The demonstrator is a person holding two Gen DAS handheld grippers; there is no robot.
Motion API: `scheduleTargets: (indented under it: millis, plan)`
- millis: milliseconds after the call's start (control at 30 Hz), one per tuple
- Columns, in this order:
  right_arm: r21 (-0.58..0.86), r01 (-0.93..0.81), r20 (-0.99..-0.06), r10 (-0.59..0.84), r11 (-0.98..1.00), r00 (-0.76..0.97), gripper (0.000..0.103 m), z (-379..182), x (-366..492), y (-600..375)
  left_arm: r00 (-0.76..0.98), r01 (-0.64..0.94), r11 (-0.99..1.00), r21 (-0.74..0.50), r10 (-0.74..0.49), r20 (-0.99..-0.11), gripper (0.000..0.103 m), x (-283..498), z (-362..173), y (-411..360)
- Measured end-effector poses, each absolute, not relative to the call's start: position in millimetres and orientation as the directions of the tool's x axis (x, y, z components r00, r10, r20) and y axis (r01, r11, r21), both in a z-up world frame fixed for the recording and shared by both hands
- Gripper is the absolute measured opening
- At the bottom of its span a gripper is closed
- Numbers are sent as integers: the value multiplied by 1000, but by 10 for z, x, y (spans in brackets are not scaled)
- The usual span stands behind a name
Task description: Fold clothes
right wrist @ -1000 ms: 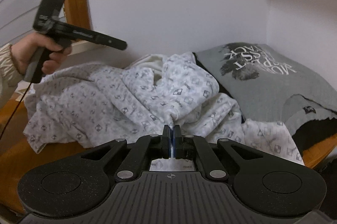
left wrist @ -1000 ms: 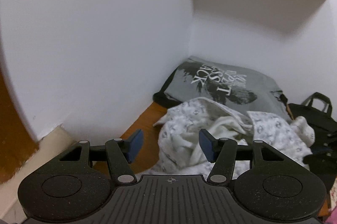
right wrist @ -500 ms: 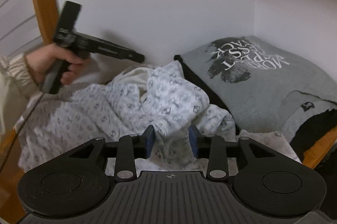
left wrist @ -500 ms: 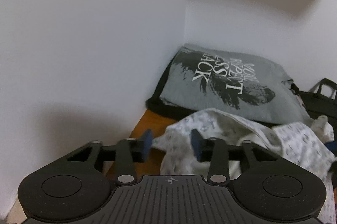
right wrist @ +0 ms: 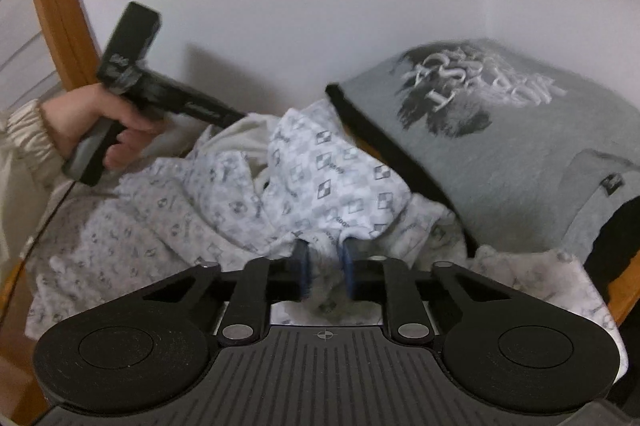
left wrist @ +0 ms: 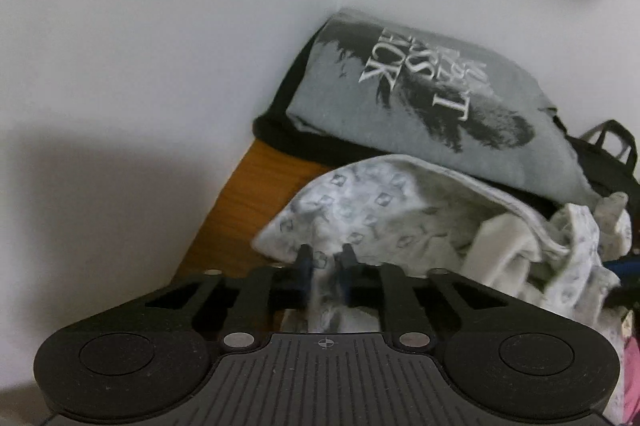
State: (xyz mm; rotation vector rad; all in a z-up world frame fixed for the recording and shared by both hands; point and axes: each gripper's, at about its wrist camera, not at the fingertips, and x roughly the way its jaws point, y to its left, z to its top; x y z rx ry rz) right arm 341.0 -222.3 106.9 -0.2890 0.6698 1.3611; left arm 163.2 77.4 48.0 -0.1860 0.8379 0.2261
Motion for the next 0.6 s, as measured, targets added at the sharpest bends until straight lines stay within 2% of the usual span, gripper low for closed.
scheduleTargets:
  millis: [200, 333, 367, 433, 533, 600]
  plan:
    - [116, -968, -443, 884, 224, 151, 10, 1341, 3285, -2509, 776, -314, 948, -56, 222, -591, 9, 1147, 1042, 513]
    - [116, -974, -495, 861, 196, 114, 13, 1342, 3239, -2512, 797, -302, 953, -19, 242, -553, 9, 874, 1252, 261]
    - [116, -973, -509, 853, 199, 114, 19, 1321, 3231, -2501, 793, -300, 954, -1, 249, -557, 9, 832, 1260, 201]
    - [128, -969, -514, 850, 210, 117, 22, 1289, 3231, -2493, 784, -297, 955, 25, 258, -564, 9, 745, 1263, 84]
    - [167, -958, -519, 847, 232, 114, 36, 1248, 3256, -2466, 781, -291, 957, 11, 244, -574, 9, 624, 1231, -49]
    - [181, -950, -526, 841, 253, 123, 38, 1212, 3291, -2424, 780, -282, 960, 4, 231, -582, 9, 559, 1199, -115]
